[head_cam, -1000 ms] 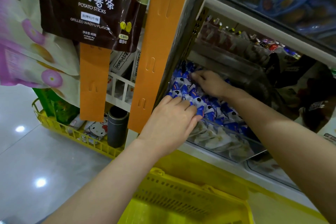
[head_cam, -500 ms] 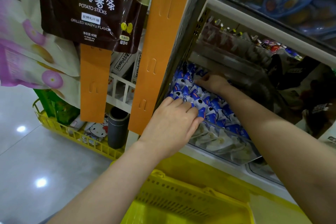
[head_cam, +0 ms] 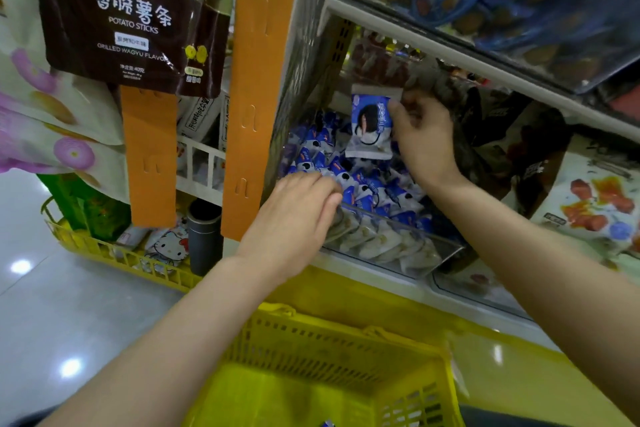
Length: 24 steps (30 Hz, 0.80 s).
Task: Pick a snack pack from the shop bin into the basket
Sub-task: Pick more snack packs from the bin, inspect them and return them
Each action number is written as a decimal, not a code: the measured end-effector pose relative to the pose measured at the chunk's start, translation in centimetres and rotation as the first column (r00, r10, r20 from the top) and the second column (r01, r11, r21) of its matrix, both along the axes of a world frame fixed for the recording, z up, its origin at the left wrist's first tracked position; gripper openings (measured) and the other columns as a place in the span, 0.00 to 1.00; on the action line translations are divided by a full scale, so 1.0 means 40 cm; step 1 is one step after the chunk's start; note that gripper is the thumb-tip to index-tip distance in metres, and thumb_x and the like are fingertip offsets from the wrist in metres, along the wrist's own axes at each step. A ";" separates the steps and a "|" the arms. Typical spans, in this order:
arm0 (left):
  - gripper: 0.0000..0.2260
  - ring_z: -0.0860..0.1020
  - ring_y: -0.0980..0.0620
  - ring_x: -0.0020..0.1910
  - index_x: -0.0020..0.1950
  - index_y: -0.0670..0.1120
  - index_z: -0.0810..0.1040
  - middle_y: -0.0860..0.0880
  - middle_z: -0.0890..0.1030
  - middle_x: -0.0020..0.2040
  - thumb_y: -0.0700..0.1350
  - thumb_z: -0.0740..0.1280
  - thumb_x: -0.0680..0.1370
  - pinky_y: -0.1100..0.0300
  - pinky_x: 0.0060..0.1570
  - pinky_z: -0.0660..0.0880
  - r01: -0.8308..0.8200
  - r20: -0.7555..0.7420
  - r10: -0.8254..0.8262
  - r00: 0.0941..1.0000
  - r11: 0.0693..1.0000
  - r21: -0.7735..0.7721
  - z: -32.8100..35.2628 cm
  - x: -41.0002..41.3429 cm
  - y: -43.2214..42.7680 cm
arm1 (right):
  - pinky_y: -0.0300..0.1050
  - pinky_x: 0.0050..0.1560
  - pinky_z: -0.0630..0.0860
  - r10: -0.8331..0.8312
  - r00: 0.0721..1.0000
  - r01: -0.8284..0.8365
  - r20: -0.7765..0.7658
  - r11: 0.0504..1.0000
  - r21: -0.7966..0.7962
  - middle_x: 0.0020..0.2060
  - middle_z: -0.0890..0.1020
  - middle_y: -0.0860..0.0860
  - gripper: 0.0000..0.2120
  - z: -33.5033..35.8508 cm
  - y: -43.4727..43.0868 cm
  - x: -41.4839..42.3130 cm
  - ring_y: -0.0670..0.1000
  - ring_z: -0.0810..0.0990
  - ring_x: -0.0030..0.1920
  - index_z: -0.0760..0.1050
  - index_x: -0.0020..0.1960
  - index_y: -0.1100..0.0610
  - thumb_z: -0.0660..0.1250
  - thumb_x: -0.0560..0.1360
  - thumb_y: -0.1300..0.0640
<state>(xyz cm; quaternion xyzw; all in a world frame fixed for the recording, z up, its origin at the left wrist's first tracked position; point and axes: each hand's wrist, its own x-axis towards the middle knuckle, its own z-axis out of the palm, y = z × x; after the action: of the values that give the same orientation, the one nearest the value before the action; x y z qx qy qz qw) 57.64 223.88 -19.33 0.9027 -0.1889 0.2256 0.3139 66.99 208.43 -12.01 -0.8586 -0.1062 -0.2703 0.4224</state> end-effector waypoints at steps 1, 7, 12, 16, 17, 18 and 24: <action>0.11 0.70 0.57 0.52 0.56 0.48 0.73 0.54 0.73 0.50 0.47 0.53 0.82 0.67 0.52 0.62 0.006 -0.034 -0.011 0.999 0.991 -0.134 0.007 -0.014 -0.006 | 0.35 0.42 0.73 0.038 0.999 -0.039 0.014 0.998 0.045 0.41 0.79 0.48 0.04 0.006 -0.005 -0.040 0.44 0.77 0.43 0.74 0.49 0.58 0.62 0.78 0.58; 0.05 0.74 0.60 0.44 0.51 0.52 0.71 0.55 0.75 0.47 0.50 0.57 0.79 0.69 0.44 0.69 -0.098 -0.276 -0.127 0.953 0.732 -0.675 0.051 -0.102 -0.043 | 0.30 0.37 0.71 0.274 0.962 -0.272 0.021 0.943 0.189 0.34 0.76 0.41 0.08 -0.046 -0.034 -0.276 0.36 0.75 0.36 0.71 0.43 0.51 0.62 0.78 0.62; 0.10 0.78 0.57 0.44 0.56 0.43 0.76 0.48 0.81 0.49 0.45 0.62 0.78 0.70 0.39 0.73 -0.153 -0.481 -0.401 0.779 0.623 -0.767 0.033 -0.168 -0.076 | 0.35 0.37 0.73 0.359 0.908 -0.260 -0.216 0.887 0.380 0.33 0.76 0.43 0.10 -0.165 -0.038 -0.380 0.41 0.74 0.34 0.71 0.41 0.53 0.62 0.77 0.65; 0.11 0.79 0.49 0.53 0.59 0.40 0.76 0.43 0.82 0.53 0.37 0.64 0.77 0.62 0.49 0.75 -0.180 -0.545 -0.341 0.766 0.700 -0.691 -0.004 -0.181 -0.088 | 0.44 0.43 0.77 0.424 0.823 -0.193 -0.377 0.835 0.515 0.37 0.80 0.49 0.06 -0.214 -0.043 -0.405 0.44 0.78 0.38 0.74 0.43 0.55 0.61 0.77 0.62; 0.11 0.79 0.49 0.54 0.59 0.39 0.76 0.43 0.81 0.54 0.36 0.64 0.77 0.61 0.51 0.75 -0.165 -0.553 -0.336 0.763 0.725 -0.669 -0.014 -0.182 -0.090 | 0.47 0.44 0.77 0.426 0.805 -0.192 -0.413 0.845 0.499 0.37 0.80 0.51 0.05 -0.221 -0.048 -0.406 0.45 0.77 0.39 0.75 0.43 0.57 0.62 0.77 0.61; 0.11 0.79 0.50 0.53 0.58 0.39 0.76 0.43 0.81 0.53 0.35 0.64 0.76 0.62 0.50 0.75 -0.148 -0.558 -0.338 0.758 0.744 -0.651 -0.022 -0.184 -0.092 | 0.51 0.44 0.76 0.415 0.797 -0.188 -0.439 0.861 0.472 0.37 0.80 0.53 0.04 -0.226 -0.053 -0.406 0.47 0.77 0.40 0.75 0.43 0.58 0.64 0.76 0.60; 0.09 0.74 0.52 0.37 0.42 0.38 0.73 0.43 0.76 0.36 0.43 0.64 0.77 0.61 0.35 0.70 -0.186 -0.566 -0.276 0.777 0.758 -0.626 -0.064 -0.194 -0.114 | 0.53 0.41 0.74 0.375 0.798 -0.180 -0.472 0.896 0.407 0.34 0.81 0.57 0.07 -0.246 -0.079 -0.408 0.50 0.77 0.38 0.76 0.37 0.55 0.68 0.73 0.61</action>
<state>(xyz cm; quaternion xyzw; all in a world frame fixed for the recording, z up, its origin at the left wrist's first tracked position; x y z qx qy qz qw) 49.87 219.33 -21.91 0.7523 -0.0058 -0.0455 0.6572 50.66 205.27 -21.83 -0.7873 -0.0612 0.0338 0.6126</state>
